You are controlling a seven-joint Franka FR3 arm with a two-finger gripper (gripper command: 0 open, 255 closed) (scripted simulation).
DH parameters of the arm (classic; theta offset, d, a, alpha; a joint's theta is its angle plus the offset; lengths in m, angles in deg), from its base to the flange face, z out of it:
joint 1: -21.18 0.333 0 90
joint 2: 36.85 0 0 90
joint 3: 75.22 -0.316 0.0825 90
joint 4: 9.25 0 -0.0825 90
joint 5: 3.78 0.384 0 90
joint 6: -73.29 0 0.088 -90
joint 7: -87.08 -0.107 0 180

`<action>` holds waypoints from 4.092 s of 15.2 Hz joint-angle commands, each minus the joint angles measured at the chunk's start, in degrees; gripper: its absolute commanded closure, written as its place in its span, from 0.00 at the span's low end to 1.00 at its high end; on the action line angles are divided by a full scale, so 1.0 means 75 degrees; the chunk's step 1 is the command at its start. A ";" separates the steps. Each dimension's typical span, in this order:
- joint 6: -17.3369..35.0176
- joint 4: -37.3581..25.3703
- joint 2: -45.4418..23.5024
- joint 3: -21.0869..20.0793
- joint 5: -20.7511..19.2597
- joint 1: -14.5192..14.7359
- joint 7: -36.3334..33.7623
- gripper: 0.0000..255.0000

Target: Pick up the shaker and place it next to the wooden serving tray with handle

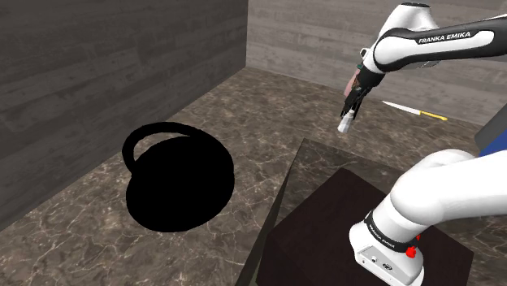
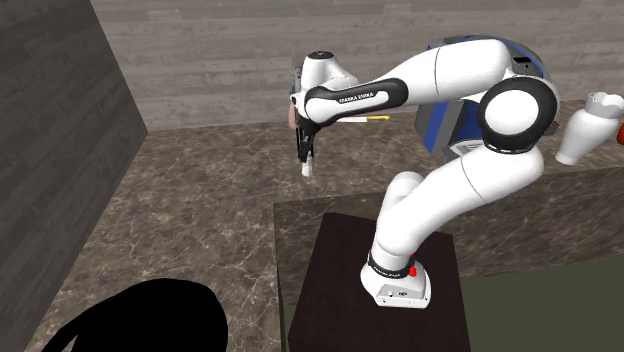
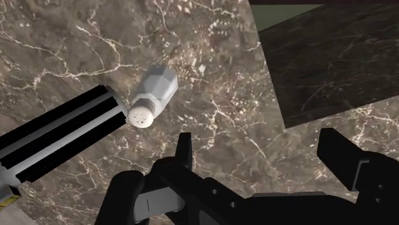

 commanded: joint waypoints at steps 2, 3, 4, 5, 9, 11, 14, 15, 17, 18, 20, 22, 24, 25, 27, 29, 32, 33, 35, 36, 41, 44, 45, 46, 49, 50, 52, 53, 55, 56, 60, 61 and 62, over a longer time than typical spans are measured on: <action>0.0788 -0.0007 -0.0571 0.0718 -0.0026 -0.0020 0.0536 0.00; 0.1039 -0.0045 -0.0794 0.0964 0.0014 0.0015 0.0724 0.00; 0.1289 -0.0093 -0.1029 0.1217 0.0080 0.0068 0.0925 0.00; 0.1535 -0.0152 -0.1274 0.1482 0.0172 0.0142 0.1140 0.00; 0.2384 -0.0456 -0.2253 0.2567 0.0815 0.0636 0.2103 0.00; 0.2636 -0.0399 -0.2465 0.2700 0.0951 0.0764 0.2206 0.00; 0.3013 -0.0329 -0.2806 0.2918 0.1214 0.0990 0.2401 0.00; 0.3138 -0.0309 -0.2926 0.2998 0.1319 0.1077 0.2479 0.00; 0.3333 -0.0282 -0.3122 0.3128 0.1512 0.1224 0.2619 0.00; 0.3333 -0.0282 -0.3123 0.3127 0.1513 0.1223 0.2620 0.00; 0.3333 -0.0282 -0.3123 0.3126 0.1513 0.1222 0.2620 0.00; 0.3333 -0.0282 -0.3123 0.3126 0.1513 0.1222 0.2620 0.00; 0.3333 -0.0282 -0.3123 0.3126 0.1513 0.1222 0.2620 0.00; 0.3333 -0.0282 -0.3123 0.3126 0.1514 0.1223 0.2620 1.00; 0.3333 -0.0282 -0.3123 0.3126 0.1514 0.1223 0.2620 1.00; 0.3330 -0.0287 -0.3126 0.3129 0.1517 0.1225 0.2624 1.00; 0.3330 -0.0287 -0.3126 0.3129 0.1517 0.1225 0.2624 1.00; 0.3330 -0.0286 -0.3125 0.3129 0.1516 0.1224 0.2624 1.00; 0.3209 -0.0319 -0.3020 0.3049 0.1412 0.1150 0.2533 1.00; 0.3085 -0.0358 -0.2920 0.2976 0.1320 0.1084 0.2453 1.00; 0.2467 -0.0578 -0.2471 0.2646 0.0986 0.0822 0.2140 1.00; 0.2102 -0.0730 -0.2239 0.2474 0.0857 0.0709 0.2002 1.00; 0.1982 -0.0784 -0.2167 0.2421 0.0822 0.0679 0.1962 1.00; 0.1862 -0.0839 -0.2098 0.2368 0.0793 0.0648 0.1925 1.00; 0.1508 -0.1015 -0.1907 0.2221 0.0722 0.0576 0.1827 1.00; 0.1391 -0.1077 -0.1849 0.2174 0.0704 0.0555 0.1799 1.00; 0.1160 -0.1204 -0.1739 0.2086 0.0674 0.0522 0.1746 1.00; 0.1045 -0.1271 -0.1688 0.2044 0.0663 0.0507 0.1722 1.00; 0.0818 -0.1407 -0.1594 0.1962 0.0647 0.0483 0.1679 1.00; 0.0706 -0.1478 -0.1550 0.1923 0.0641 0.0472 0.1659 1.00; 0.0263 -0.1775 -0.1399 0.1777 0.0632 0.0444 0.1591 1.00; 0.0155 -0.1853 -0.1367 0.1743 0.0633 0.0439 0.1576 1.00; 0.0046 -0.1932 -0.1337 0.1709 0.0635 0.0436 0.1563 1.00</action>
